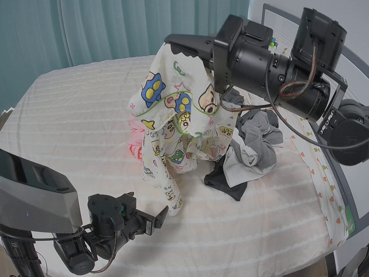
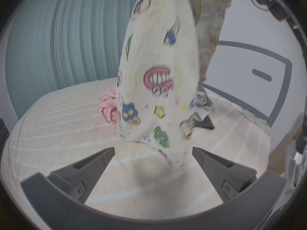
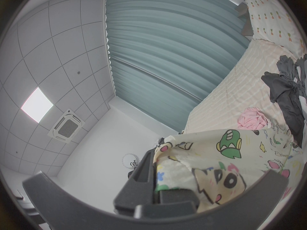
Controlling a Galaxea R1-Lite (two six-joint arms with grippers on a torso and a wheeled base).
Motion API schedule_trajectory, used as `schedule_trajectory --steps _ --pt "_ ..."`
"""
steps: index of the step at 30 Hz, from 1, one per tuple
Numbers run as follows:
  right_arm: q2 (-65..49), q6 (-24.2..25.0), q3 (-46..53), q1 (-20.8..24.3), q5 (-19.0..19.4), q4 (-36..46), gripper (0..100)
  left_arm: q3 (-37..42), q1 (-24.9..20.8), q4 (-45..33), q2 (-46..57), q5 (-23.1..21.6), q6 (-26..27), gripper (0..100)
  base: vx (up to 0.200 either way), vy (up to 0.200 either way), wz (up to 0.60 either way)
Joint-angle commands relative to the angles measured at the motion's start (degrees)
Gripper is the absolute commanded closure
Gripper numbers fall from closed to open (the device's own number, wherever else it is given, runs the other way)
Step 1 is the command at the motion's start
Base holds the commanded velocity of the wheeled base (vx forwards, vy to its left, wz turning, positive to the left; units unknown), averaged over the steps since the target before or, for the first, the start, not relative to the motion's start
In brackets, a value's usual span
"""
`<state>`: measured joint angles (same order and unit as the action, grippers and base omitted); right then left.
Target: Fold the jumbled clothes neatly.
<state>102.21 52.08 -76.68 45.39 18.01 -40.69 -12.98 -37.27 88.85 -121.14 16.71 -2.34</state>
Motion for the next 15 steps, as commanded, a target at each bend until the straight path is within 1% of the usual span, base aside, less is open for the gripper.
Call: schedule_trajectory --steps 1,6,9,10,11,12,15 --pt "-0.08 -0.05 -3.21 2.08 -1.75 1.23 100 -1.78 0.35 0.54 -5.69 0.43 0.14 0 0.0 0.0 0.0" --pt "0.27 -0.05 -4.0 2.34 -2.19 1.32 100 -5.3 -1.84 0.54 -5.78 0.34 -1.79 0 0.0 0.0 0.0" --pt "0.54 0.04 -4.0 2.25 -2.27 1.23 100 -5.39 -3.95 0.54 -5.51 0.34 -4.16 0 0.0 0.0 0.0" --pt "0.54 0.04 -4.0 2.25 -2.27 1.23 100 -5.39 -3.95 0.54 -5.51 0.34 -4.16 0 0.0 0.0 0.0" --pt "0.71 0.04 -3.92 1.99 -2.36 1.23 100 -4.33 -6.06 0.54 -5.16 0.34 -6.89 0 0.0 0.0 0.0" --pt "0.71 0.04 -3.83 1.81 -2.36 1.23 100 -3.19 -6.68 0.54 -4.72 0.34 -7.77 0 0.0 0.0 0.0" --pt "0.45 0.04 -3.04 1.2 -2.27 1.23 100 0.85 -8.0 0.54 -2.08 0.34 -8.29 0 0.0 0.0 0.0"
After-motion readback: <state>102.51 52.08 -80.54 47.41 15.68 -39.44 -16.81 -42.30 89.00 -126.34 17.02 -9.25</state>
